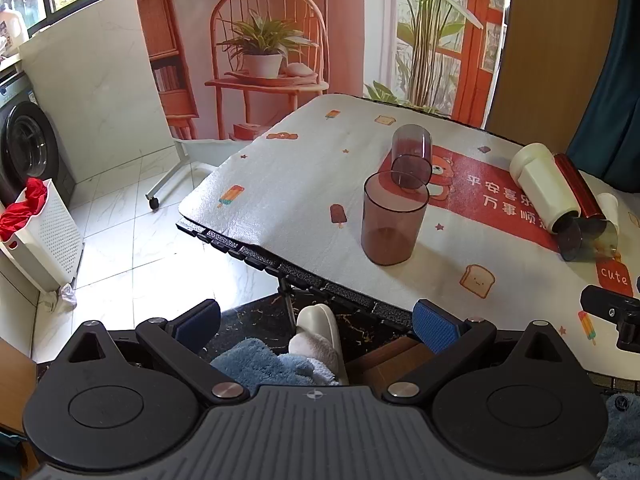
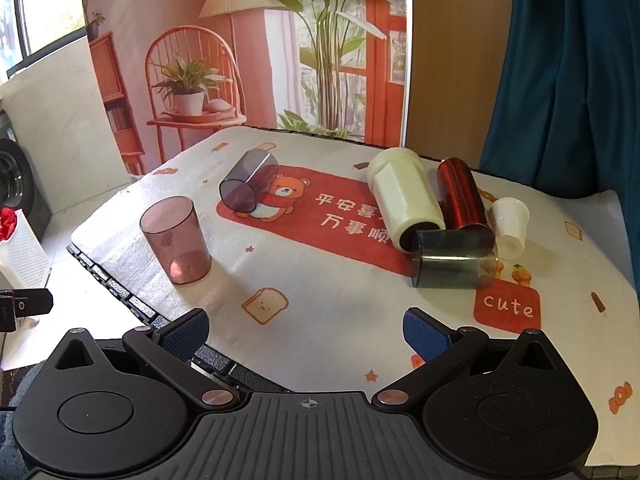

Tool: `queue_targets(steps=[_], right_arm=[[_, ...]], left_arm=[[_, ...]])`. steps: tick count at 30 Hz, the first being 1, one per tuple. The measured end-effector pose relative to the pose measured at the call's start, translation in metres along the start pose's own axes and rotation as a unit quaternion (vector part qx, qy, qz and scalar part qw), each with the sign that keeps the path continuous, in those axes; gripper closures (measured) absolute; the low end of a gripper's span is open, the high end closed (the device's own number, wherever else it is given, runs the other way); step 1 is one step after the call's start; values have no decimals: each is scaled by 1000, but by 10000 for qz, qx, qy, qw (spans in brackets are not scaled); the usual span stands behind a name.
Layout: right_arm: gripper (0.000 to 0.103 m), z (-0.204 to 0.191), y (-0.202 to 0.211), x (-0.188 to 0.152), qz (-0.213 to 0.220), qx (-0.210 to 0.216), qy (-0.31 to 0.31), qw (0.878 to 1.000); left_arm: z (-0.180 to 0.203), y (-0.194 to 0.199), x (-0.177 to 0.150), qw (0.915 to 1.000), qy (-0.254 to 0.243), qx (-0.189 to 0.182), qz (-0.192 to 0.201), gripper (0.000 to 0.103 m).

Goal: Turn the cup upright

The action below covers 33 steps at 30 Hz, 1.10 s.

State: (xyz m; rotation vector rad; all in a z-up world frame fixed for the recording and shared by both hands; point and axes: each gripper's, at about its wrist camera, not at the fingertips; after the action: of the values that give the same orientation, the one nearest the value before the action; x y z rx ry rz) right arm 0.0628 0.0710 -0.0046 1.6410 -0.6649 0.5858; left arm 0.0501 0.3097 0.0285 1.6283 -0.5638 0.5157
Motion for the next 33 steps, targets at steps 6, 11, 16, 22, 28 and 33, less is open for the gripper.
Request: queue_targets(steps=[6,11,16,22,28,33], right_arm=[[0,-2,1,-2,30,-7,18,10000],[0,0,2,-3,42,-8,-40,10000],[0,0,3,-3,65,-9,-13,10000],[0,0,3,-3,79,-8,-43,10000],[0,1,3,-3,88,-15,-61,9999],[0,2,4,-3,102,-29,-86,9999]], left_arm=[[-2,1,2,10000,47,-12,20,0],[-1,3,2,10000,4,-17,46,0],[-1,4,1,10000,5,-7,55,0],[-1,3,2,10000,-14,-12,47,0],[0,3,1,10000,-20,-1,44,0],[-2,4,0,9999,21,-30,96,0]])
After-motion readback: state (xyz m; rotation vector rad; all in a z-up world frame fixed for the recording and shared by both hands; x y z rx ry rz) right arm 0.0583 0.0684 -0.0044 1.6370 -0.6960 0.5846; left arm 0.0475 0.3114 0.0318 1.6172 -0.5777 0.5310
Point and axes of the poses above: each gripper's, at about its wrist camera, not at the fingertips, and y roughly against the way its jaws point, z to its right, x to its top, and after that the axes turned 6 degrees about -y, right-handed
